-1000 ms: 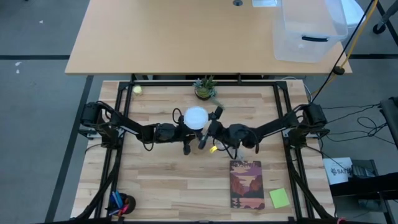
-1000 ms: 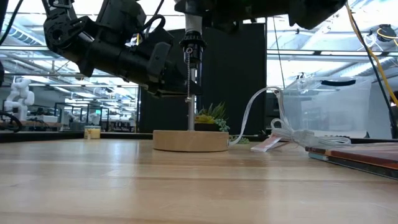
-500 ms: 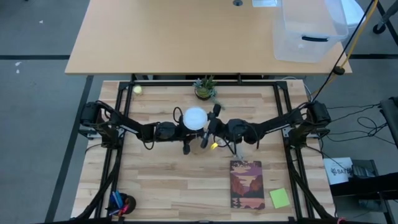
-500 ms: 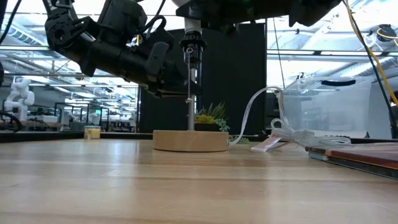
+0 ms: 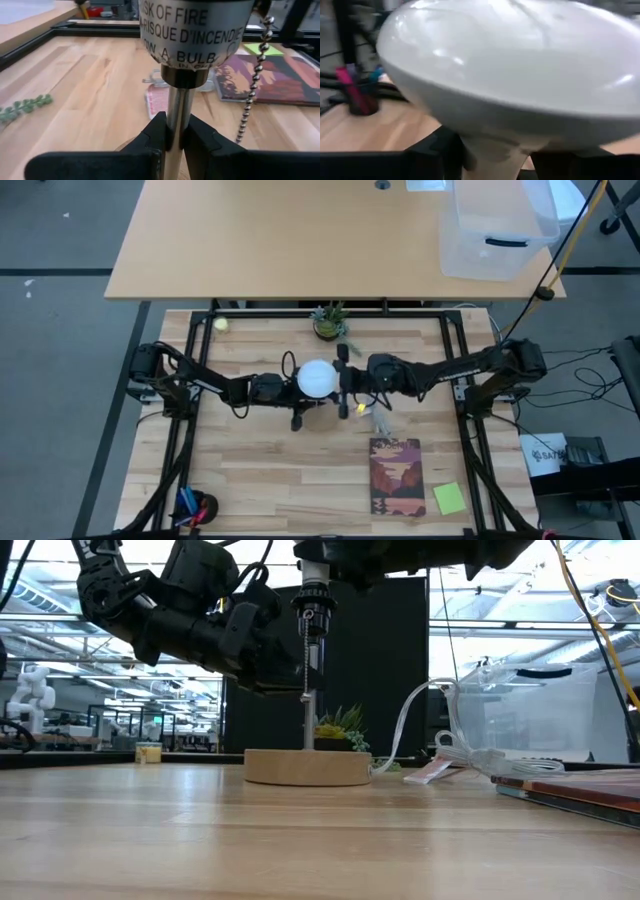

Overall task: Screw lightbulb
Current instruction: Remove the white lightbulb from the silver lamp

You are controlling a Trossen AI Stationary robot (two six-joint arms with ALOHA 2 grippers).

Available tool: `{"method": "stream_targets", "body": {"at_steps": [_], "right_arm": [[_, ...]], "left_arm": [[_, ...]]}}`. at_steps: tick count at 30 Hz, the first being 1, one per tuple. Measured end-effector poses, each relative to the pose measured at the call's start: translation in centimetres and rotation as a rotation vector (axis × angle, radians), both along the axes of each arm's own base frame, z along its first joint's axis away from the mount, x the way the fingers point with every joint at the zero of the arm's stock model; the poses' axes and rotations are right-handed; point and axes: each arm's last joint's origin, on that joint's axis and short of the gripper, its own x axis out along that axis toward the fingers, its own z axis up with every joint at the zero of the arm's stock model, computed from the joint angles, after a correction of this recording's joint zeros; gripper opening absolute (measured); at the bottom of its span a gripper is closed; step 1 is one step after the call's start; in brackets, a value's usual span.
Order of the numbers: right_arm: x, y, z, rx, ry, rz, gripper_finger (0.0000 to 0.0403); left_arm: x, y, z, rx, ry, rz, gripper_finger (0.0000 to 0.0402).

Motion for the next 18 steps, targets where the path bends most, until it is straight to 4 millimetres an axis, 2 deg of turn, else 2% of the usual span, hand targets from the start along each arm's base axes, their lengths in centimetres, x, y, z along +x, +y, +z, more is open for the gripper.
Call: {"method": "stream_targets", "body": {"at_steps": [7,11,18], "right_arm": [[-0.2,-1.5,0.0,0.030,0.014,0.189,0.0181],[-0.2,-1.5,0.1,0.030,-0.004,0.303,0.0181],[-0.3,-1.4,0.3,0.011,-0.035,0.389,0.0181]], "left_arm": [[0.0,-0.2,0.0,0.006,-0.003,-0.093,0.0046],[-0.1,-0.4,0.0,0.003,-0.007,-0.158,0.0046],[-0.1,-0.5,0.0,0.006,-0.015,-0.212,0.0046]]}}
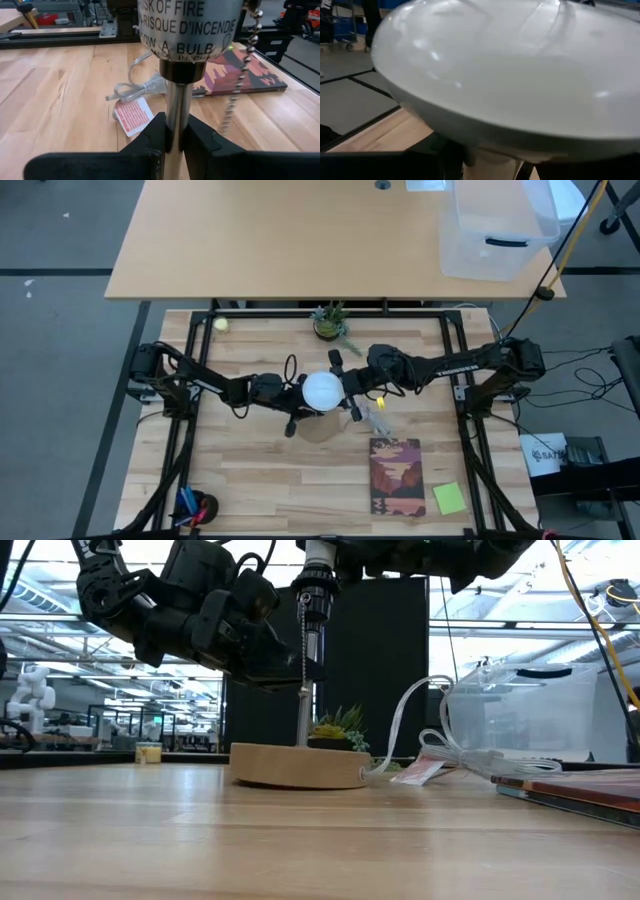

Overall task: Screw lightbulb
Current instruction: Remove the white lightbulb from the silver lamp

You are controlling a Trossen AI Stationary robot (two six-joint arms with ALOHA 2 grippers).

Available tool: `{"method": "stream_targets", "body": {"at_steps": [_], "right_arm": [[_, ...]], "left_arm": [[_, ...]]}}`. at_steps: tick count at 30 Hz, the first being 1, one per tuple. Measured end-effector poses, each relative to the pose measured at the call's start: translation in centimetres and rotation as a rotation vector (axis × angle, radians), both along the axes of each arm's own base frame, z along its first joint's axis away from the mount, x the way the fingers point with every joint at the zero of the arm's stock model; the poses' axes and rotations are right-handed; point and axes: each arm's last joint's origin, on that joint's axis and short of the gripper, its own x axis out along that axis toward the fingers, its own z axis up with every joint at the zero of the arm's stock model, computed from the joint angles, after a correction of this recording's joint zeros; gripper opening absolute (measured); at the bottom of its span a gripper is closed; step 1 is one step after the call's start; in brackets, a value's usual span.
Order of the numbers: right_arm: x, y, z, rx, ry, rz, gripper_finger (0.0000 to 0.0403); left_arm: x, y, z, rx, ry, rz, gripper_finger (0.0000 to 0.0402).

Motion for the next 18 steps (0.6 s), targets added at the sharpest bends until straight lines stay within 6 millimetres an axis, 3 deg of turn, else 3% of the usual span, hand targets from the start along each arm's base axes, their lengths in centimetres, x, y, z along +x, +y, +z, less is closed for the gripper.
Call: {"method": "stream_targets", "body": {"at_steps": [11,18], "right_arm": [[0.1,0.4,0.3,0.064,-0.014,0.013,0.0192],[0.2,1.1,0.4,0.106,-0.013,-0.042,0.0243]], "left_arm": [[0.0,0.0,0.0,0.012,-0.009,0.006,0.0046],[0.0,0.1,0.0,0.024,-0.008,0.040,0.0046]]}}
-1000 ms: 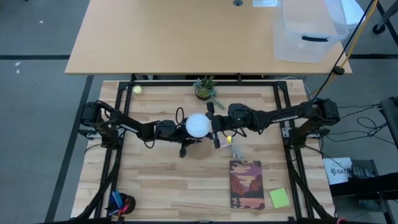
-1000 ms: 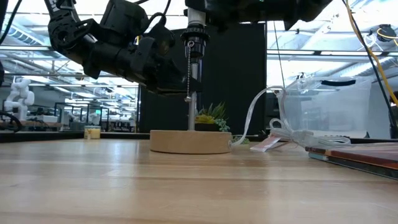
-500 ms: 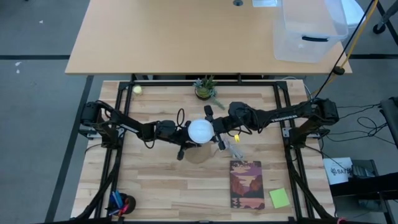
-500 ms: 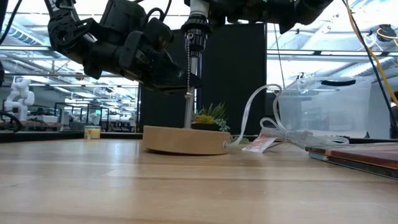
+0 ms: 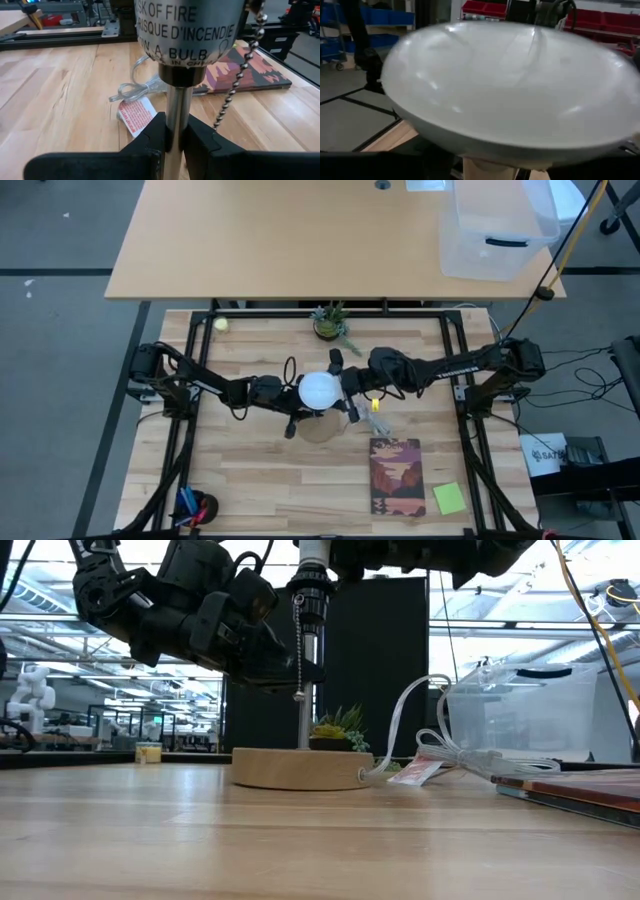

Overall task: Screw lightbulb
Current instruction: Remove the white lightbulb from the silver lamp

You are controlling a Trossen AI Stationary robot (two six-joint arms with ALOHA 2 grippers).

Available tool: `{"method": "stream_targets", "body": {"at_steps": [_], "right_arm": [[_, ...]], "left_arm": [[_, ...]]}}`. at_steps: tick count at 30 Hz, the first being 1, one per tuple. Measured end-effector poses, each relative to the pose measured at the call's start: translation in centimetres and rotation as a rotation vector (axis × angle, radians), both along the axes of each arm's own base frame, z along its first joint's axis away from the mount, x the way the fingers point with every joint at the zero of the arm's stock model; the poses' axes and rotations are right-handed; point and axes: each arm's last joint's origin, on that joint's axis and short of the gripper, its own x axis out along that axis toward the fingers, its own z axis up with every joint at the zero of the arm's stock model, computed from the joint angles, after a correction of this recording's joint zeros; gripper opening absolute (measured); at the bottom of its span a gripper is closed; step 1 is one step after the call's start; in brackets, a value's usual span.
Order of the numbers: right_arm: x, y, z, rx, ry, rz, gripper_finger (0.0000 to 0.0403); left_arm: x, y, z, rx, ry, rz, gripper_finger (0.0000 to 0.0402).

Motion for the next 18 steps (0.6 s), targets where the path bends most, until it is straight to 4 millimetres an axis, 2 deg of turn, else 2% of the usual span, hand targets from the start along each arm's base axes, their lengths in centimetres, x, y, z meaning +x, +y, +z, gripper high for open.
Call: {"method": "stream_targets", "body": {"at_steps": [4,14,18], "right_arm": [[-0.01,0.19,0.13,-0.001,-0.009,-0.002,0.0260],[-0.04,0.16,0.08,0.030,0.022,-0.016,0.0263],[-0.03,0.02,-0.01,0.022,0.040,-0.087,0.0263]], "left_arm": [[0.00,0.01,0.00,0.001,0.000,0.004,0.0046],[0.00,-0.03,-0.03,0.003,0.003,0.010,0.0046],[-0.02,0.02,-0.07,0.001,0.008,0.012,0.0046]]}}
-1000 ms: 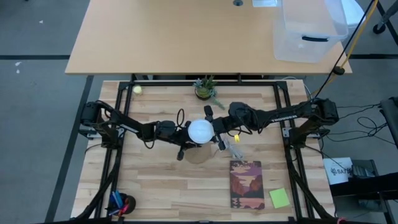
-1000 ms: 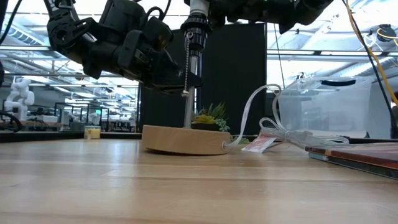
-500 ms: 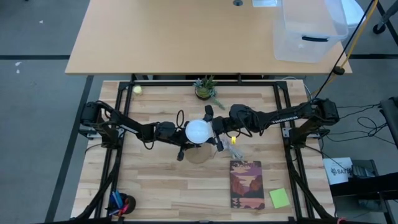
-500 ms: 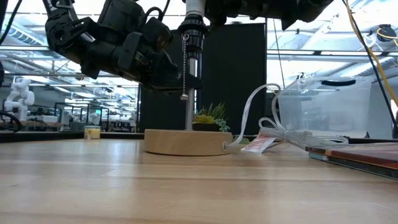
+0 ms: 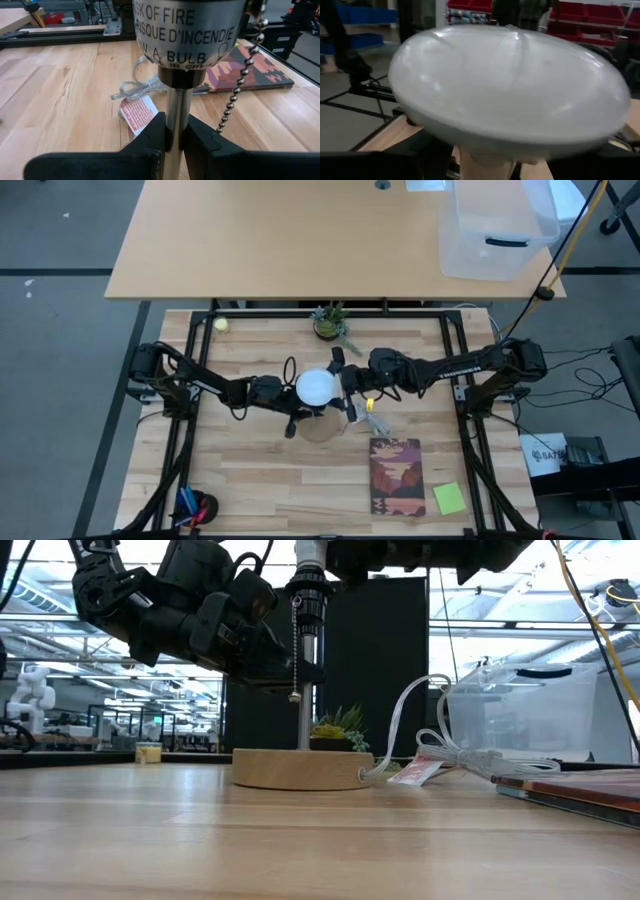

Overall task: Screw lightbulb
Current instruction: Remove the white lightbulb from the silver lamp

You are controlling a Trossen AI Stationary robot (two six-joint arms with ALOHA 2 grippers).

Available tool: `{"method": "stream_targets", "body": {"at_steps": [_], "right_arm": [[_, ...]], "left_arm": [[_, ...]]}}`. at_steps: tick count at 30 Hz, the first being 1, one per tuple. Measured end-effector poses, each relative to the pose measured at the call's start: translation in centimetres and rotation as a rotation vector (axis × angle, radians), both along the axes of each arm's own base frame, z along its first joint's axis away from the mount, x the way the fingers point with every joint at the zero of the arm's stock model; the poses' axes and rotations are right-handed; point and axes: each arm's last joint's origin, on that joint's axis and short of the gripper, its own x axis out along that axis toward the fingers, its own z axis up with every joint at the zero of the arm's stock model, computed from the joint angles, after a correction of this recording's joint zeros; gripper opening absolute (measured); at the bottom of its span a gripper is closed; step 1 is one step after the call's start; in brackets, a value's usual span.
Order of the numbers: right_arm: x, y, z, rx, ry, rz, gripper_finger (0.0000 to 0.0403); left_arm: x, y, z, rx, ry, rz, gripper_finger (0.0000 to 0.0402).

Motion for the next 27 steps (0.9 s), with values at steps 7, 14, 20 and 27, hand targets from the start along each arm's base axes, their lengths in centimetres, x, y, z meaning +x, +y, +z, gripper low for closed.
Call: {"method": "stream_targets", "body": {"at_steps": [7,14,20,27], "right_arm": [[-0.5,0.9,0.1,0.002,0.056,-0.008,0.0263],[-0.8,1.8,-0.1,-0.061,0.101,-0.189,0.0263],[-0.9,2.5,0.0,-0.056,0.100,-0.233,0.0263],[-0.8,3.8,-0.2,-0.021,0.078,-0.357,0.0263]], "left_arm": [[0.0,0.0,0.0,0.000,0.000,0.005,0.0046],[0.0,0.1,0.0,-0.007,0.002,0.052,0.0046],[0.1,0.2,0.1,-0.004,-0.006,0.104,0.0046],[0.1,0.5,0.1,0.006,-0.007,0.199,0.0046]]}}
